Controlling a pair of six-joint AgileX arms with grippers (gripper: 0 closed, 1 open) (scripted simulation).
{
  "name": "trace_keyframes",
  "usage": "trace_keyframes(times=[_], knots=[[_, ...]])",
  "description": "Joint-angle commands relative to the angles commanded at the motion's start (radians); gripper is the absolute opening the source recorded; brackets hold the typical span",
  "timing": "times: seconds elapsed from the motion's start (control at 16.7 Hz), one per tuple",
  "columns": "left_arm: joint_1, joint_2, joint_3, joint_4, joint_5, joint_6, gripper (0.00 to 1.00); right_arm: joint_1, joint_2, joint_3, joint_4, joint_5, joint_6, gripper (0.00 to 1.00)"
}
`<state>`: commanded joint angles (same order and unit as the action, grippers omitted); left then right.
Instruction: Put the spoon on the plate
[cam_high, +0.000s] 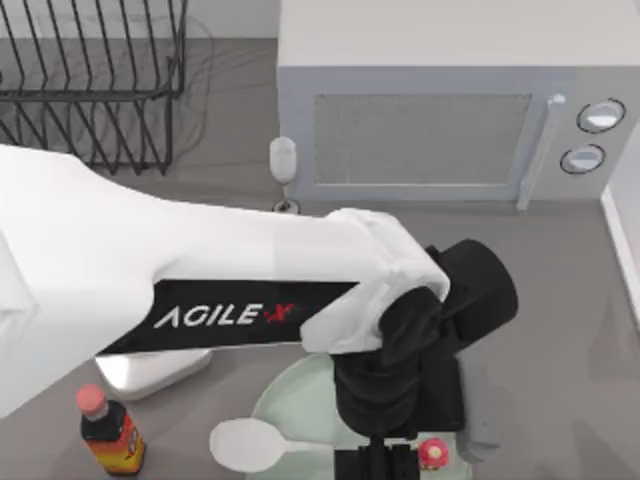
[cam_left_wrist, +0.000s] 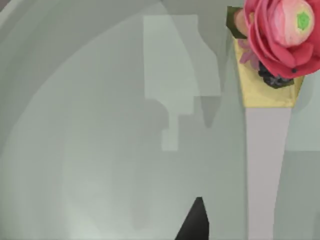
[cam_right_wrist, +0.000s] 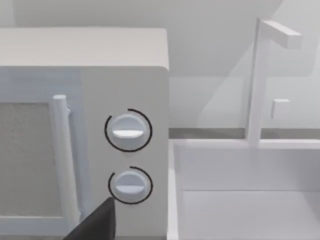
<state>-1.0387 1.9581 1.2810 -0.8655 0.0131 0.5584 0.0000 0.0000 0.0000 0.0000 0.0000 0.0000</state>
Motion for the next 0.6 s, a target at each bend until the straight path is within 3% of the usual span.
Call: trace_keyframes(times=[0.24,0.6], knots=[[0.000,0.000,0.000,0.000,0.000,0.000,0.98,0.000,0.000,0.000,0.000,0.000,0.000,1.00],[0.000,0.000,0.000,0.000,0.000,0.000,1.00,0.000,0.000,0.000,0.000,0.000,0.000,1.00]])
